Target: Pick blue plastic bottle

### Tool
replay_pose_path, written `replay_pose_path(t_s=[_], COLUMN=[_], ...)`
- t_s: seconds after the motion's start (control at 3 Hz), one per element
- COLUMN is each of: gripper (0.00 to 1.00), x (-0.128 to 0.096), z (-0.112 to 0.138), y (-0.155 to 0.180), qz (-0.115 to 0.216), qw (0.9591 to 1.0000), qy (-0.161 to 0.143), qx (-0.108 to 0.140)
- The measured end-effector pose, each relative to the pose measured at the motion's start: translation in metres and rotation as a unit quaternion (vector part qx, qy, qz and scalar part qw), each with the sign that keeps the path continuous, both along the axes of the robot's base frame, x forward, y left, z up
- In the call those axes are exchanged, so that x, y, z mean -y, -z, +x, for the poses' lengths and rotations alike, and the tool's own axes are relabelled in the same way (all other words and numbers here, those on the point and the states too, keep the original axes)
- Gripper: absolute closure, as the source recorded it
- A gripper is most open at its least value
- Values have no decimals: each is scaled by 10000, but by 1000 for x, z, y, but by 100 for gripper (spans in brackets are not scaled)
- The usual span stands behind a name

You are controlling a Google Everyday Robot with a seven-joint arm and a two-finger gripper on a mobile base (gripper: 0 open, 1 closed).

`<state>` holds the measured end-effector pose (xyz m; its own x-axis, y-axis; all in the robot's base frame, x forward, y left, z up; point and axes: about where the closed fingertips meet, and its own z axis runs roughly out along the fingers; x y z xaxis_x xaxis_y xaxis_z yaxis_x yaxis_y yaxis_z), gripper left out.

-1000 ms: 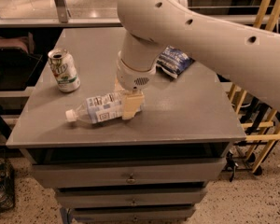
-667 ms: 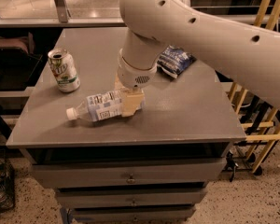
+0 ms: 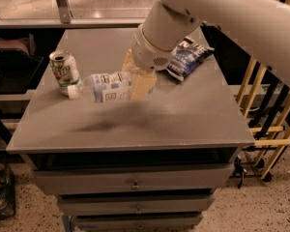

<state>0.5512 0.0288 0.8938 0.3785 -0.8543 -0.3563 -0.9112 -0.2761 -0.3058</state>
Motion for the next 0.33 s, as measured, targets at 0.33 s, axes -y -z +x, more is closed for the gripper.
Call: replay_pose_path(t_s=[0.33], gripper=[100], x=[0], z=[4], y=[-15], qz=[116], qw=[9999], qy=[-23], qx=[55])
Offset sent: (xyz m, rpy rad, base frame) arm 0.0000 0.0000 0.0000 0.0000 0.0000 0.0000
